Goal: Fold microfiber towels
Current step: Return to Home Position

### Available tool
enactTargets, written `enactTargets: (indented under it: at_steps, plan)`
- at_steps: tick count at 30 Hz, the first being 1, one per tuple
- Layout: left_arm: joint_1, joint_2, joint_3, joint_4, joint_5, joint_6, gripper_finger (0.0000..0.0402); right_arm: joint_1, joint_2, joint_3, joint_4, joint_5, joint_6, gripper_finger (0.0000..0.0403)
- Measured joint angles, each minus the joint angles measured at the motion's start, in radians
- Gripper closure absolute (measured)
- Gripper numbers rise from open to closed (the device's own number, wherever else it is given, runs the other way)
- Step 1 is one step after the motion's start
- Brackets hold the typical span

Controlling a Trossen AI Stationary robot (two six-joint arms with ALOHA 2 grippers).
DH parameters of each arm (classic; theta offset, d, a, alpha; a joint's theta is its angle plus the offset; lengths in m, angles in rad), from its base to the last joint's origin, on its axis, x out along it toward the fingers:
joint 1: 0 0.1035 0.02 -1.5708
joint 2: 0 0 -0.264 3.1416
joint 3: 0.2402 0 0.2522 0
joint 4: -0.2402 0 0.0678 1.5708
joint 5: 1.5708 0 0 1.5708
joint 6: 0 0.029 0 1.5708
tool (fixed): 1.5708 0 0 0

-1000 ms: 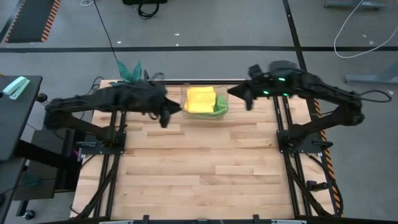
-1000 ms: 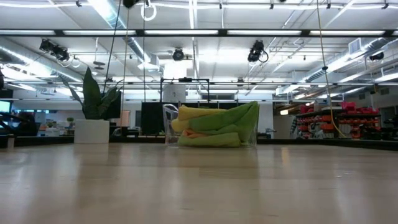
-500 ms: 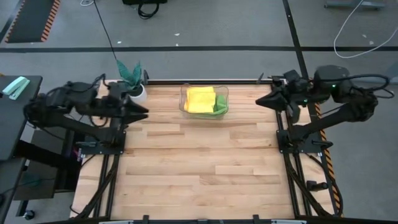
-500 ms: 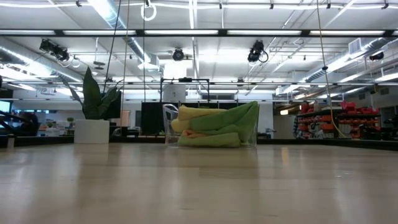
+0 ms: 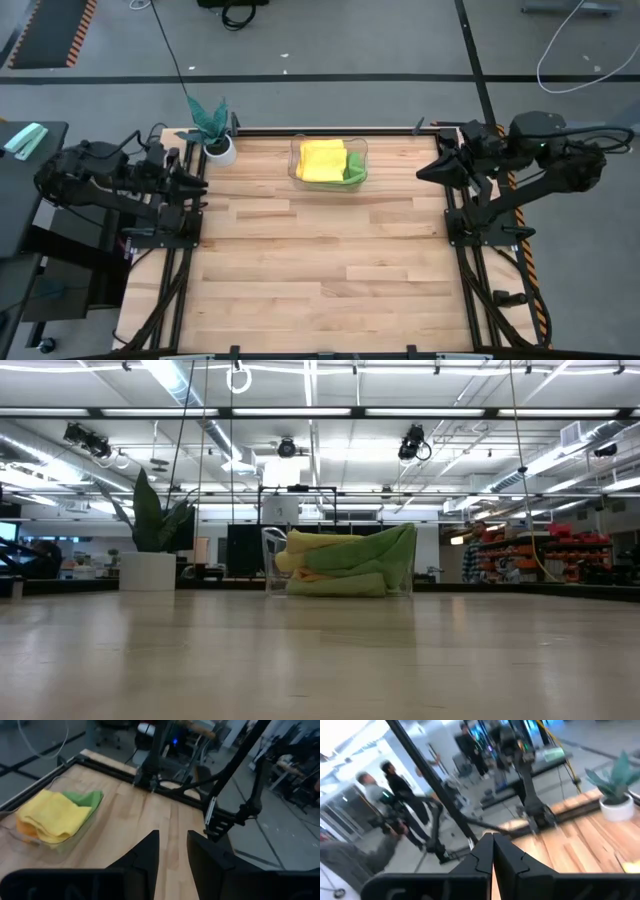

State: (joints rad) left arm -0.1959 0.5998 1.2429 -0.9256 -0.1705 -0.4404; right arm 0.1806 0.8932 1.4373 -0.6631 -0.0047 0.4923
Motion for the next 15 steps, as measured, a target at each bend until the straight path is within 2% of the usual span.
enactTargets:
  at_steps: [3,6,15]
  plan:
    - [0.000,-0.095,-0.128,0.105,-0.001,0.007,0.0294,0.001,-0.042,-0.075,0.117,0.000,0.001,0.0387]
    - [0.000,-0.210,-0.268,0.213,-0.001,0.005,0.0294,0.024,-0.109,-0.230,0.318,0.001,-0.001,0.0386]
    - [0.000,-0.571,-0.538,0.522,0.010,0.062,0.0294,0.052,-0.298,-0.851,1.263,-0.067,0.058,0.0387]
